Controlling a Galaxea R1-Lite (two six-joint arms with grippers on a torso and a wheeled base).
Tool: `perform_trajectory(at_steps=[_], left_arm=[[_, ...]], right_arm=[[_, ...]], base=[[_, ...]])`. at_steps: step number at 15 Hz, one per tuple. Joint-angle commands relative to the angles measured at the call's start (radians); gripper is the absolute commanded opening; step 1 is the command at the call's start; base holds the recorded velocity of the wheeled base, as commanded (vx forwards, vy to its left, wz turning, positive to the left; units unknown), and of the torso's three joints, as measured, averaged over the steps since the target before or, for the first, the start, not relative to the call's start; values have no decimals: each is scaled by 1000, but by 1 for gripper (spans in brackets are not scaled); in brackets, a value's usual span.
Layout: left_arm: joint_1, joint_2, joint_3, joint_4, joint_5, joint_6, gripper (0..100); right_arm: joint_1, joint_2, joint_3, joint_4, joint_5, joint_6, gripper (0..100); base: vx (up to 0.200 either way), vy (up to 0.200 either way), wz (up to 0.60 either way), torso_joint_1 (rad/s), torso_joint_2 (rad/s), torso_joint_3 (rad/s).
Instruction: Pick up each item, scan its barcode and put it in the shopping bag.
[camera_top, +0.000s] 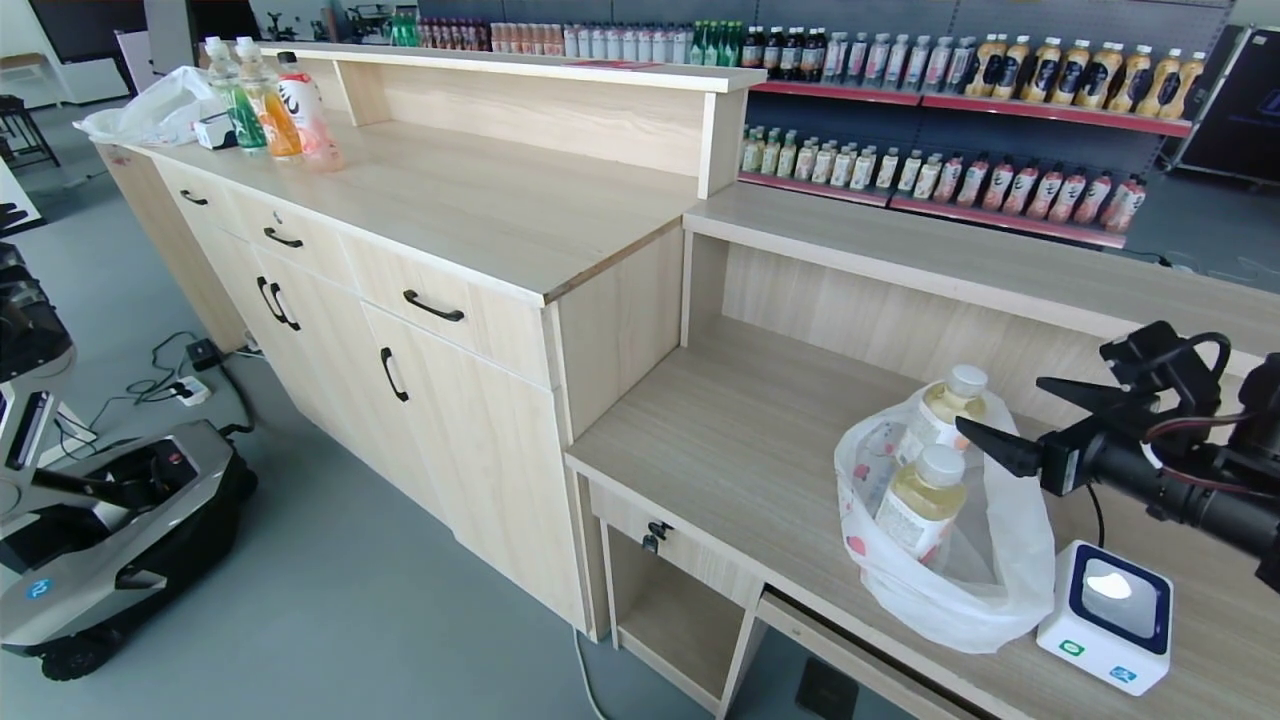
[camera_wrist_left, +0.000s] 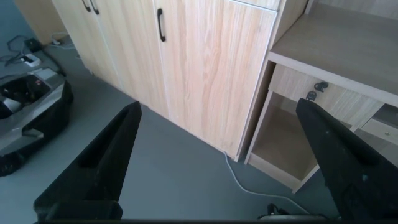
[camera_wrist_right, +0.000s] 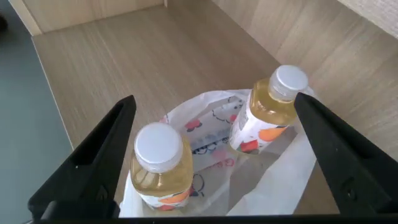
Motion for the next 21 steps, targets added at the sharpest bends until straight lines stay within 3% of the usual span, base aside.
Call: perform_trajectory(at_steps=[1, 3, 6, 7, 8, 12, 14, 15, 18, 21], left_arm=[[0, 0, 0, 0, 0, 0, 100], [0, 0, 0, 0, 0, 0, 100], [0, 0, 0, 0, 0, 0, 100], [0, 0, 0, 0, 0, 0, 100], [0, 0, 0, 0, 0, 0, 100], [0, 0, 0, 0, 0, 0, 100], [0, 0, 0, 0, 0, 0, 100], [0, 0, 0, 0, 0, 0, 100], [0, 0, 0, 0, 0, 0, 100], [0, 0, 0, 0, 0, 0, 100]], right_arm=[[-52, -102, 7, 17, -10, -12, 100], [-121, -145, -8, 65, -87, -34, 100], [-144, -158, -73, 178, -457, 31, 100], [-146, -154, -91, 197, -510, 58, 100], [-158, -136, -160, 273, -697, 126, 100], [-203, -24, -324, 662, -1035, 413, 100], [-203, 30, -335, 721, -1083, 566, 100], [-201, 54, -307, 663, -1061, 623, 100], [-204, 160, -151, 415, -987, 643, 100], [-221, 250, -139, 353, -987, 635, 100]], base=[[0, 0, 0, 0, 0, 0], [0, 0, -600, 5, 0, 2], [0, 0, -600, 6, 5, 4], [0, 0, -600, 2, 7, 2], [0, 0, -600, 2, 2, 2], [0, 0, -600, 1, 1, 2], [0, 0, -300, 1, 1, 1], [0, 0, 0, 0, 0, 0], [0, 0, 0, 0, 0, 0], [0, 0, 0, 0, 0, 0]])
